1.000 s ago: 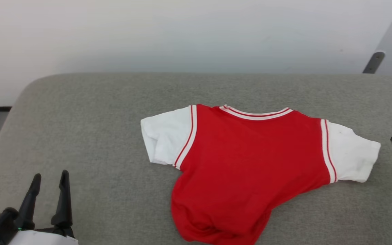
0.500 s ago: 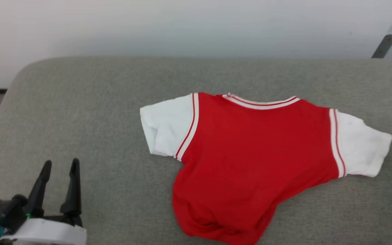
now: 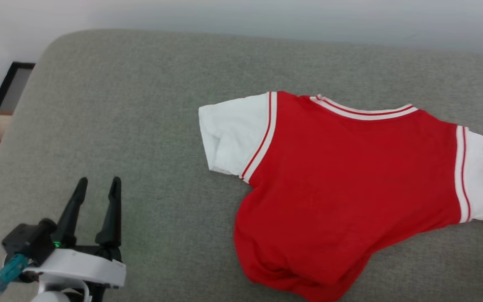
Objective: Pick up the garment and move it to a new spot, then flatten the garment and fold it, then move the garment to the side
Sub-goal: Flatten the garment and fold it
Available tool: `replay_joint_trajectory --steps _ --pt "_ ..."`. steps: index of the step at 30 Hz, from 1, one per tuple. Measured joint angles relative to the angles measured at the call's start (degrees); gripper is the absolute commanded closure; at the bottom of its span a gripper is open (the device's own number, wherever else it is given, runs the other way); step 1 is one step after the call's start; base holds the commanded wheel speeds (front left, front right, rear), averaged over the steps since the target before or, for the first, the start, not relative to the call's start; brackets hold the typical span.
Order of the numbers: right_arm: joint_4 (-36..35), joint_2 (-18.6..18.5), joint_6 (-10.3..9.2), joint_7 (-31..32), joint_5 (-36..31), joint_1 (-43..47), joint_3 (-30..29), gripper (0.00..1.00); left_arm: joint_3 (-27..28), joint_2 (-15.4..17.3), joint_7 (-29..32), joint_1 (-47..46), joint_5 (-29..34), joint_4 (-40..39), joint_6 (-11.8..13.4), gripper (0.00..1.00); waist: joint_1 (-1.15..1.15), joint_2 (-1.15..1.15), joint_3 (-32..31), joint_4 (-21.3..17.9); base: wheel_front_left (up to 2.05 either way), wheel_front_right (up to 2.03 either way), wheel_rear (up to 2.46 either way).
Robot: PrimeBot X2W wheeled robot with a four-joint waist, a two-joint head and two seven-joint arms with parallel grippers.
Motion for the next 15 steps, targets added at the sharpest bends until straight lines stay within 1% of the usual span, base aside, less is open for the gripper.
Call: replay_joint_trajectory --steps 1,2,3,6,8,15 --pt "1.2 -0.05 0.01 0.25 -0.25 -0.54 -0.27 0.0 -0.27 -0.04 -0.16 -0.26 -0.04 0.37 0.0 0.0 0.0 0.0 0.26 0.37 0.0 0.0 0.0" --pt "2.7 -0.11 0.01 0.7 -0.41 -1.09 -0.93 0.51 -0.58 -0.05 -0.3 -0.51 -0.04 0.65 -0.03 0.0 0.0 0.0 0.48 0.71 0.0 0.0 0.0" --pt "3.99 -0.33 0.01 0.99 -1.36 -1.59 -1.13 1.0 -0.84 -0.02 -0.4 -0.66 -0.05 0.99 -0.16 0.0 0.0 0.0 0.67 1.03 0.0 0.0 0.0" --pt "5.87 -0.89 0.01 1.42 -2.93 -3.25 -0.97 1.0 -1.24 0.07 -0.52 -1.05 -0.51 1.71 -0.25 0.0 0.0 0.0 1.02 1.78 0.0 0.0 0.0" --pt "6.8 -0.86 0.01 0.45 -3.57 -3.76 -1.42 1.0 -1.32 0.23 -0.7 -1.17 -0.6 2.12 -0.25 0.0 0.0 0.0 1.01 1.91 0.0 0.0 0.0" --pt "8.75 0.37 0.01 -1.64 -4.71 -4.78 -1.55 1.0 -1.33 1.47 -0.31 -2.72 -1.41 2.64 -0.26 0.0 0.0 0.0 0.29 0.98 0.0 0.0 0.0"
